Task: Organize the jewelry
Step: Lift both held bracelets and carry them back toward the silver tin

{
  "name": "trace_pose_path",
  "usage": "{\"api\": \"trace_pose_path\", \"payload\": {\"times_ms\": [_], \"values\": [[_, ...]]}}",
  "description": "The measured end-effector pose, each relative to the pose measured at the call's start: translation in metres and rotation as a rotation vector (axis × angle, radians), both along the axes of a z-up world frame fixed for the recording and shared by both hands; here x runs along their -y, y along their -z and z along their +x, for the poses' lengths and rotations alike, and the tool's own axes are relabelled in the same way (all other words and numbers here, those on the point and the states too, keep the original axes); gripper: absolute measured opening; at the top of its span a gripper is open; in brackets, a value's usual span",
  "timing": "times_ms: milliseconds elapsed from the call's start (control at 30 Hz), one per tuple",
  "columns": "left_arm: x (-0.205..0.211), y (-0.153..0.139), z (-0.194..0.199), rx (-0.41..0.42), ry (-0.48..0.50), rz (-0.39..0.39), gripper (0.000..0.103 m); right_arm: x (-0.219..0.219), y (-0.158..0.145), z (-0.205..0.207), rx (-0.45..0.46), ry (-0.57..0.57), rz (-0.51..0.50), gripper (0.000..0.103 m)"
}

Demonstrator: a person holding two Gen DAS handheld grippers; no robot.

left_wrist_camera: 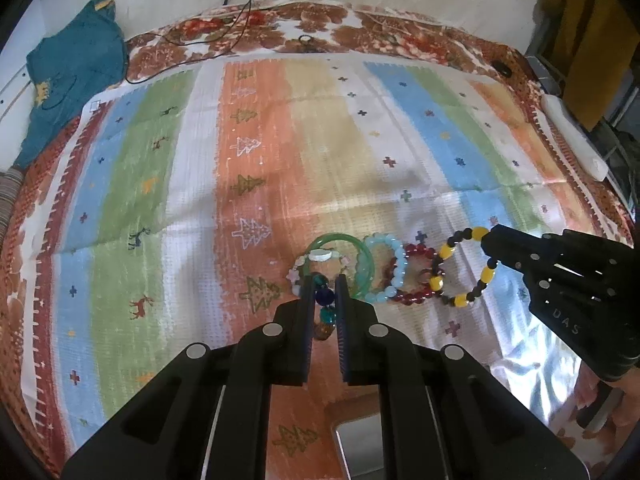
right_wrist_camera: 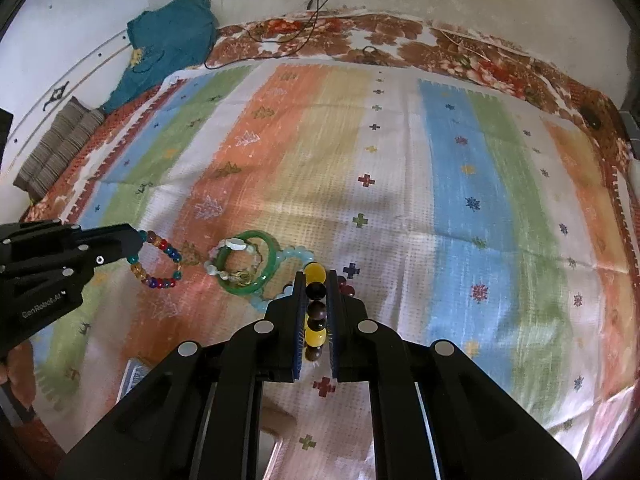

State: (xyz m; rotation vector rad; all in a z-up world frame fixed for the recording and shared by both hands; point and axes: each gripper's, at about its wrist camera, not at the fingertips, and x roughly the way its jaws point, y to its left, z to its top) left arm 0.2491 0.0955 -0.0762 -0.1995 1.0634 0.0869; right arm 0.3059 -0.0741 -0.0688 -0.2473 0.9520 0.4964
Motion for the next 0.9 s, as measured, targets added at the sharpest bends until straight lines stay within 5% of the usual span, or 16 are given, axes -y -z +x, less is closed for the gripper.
{"api": "trace_pose_path", "payload": {"times_ms": [900], "values": [[0.026, -0.062, -0.064, 0.164, 0.084, -0.058, 0.009, 0.006, -0.054, -0.069, 0.135, -0.069, 0.104, 0.011]]}}
